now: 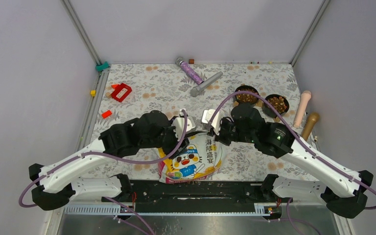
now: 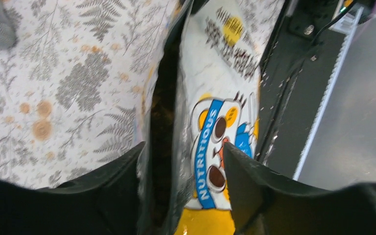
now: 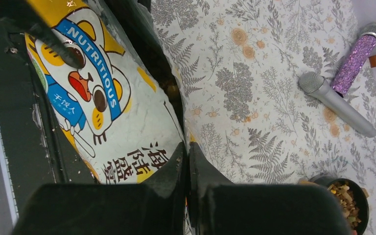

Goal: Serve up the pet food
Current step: Close the pet food bag at the center of the board.

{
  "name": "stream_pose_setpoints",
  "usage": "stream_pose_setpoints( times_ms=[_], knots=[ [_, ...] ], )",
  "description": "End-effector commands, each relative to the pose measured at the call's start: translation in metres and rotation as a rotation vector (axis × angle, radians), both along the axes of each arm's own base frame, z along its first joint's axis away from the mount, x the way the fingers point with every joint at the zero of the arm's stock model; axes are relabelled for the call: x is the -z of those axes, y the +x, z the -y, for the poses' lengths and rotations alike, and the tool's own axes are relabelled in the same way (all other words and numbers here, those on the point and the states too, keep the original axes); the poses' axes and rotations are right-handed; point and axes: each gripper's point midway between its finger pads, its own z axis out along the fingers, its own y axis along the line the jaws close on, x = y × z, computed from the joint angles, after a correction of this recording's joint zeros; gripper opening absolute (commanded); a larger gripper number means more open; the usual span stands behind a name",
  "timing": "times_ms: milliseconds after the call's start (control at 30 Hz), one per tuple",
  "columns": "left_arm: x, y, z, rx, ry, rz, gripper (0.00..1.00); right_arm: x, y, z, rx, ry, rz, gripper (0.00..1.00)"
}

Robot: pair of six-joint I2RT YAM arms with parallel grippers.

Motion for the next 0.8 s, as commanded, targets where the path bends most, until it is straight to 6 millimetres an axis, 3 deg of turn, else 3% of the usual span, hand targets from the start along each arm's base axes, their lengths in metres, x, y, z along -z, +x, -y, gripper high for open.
stream_pose_setpoints(
  times_ms=[0,100,233,333,633,767],
  knots=[
    [-0.003,0.003,-0.026,-0.05,0.021,0.06,0.43,-0.124,0.013,0.004,0.096,0.368,0.222,0.0],
    [0.002,-0.003,-0.033,-0.03,0.034,0.059,0.24,-0.129,0.018,0.011,0.145,0.377,0.217,0.0],
    [0.009,-0.015,-0.029,0.041,0.061,0.04,0.0,-0.132,0.028,0.017,0.228,0.376,0.197,0.0],
    [0.016,-0.021,-0.025,0.073,0.106,0.027,0.0,-0.128,0.03,0.019,0.231,0.34,0.191,0.0],
    [0.003,-0.029,-0.018,0.117,0.023,0.039,0.0,-0.059,-0.011,-0.002,-0.204,0.021,0.143,0.38],
    [-0.005,-0.03,-0.019,0.113,-0.019,0.059,0.0,-0.052,-0.026,-0.018,-0.338,0.013,0.087,0.47]
  ],
)
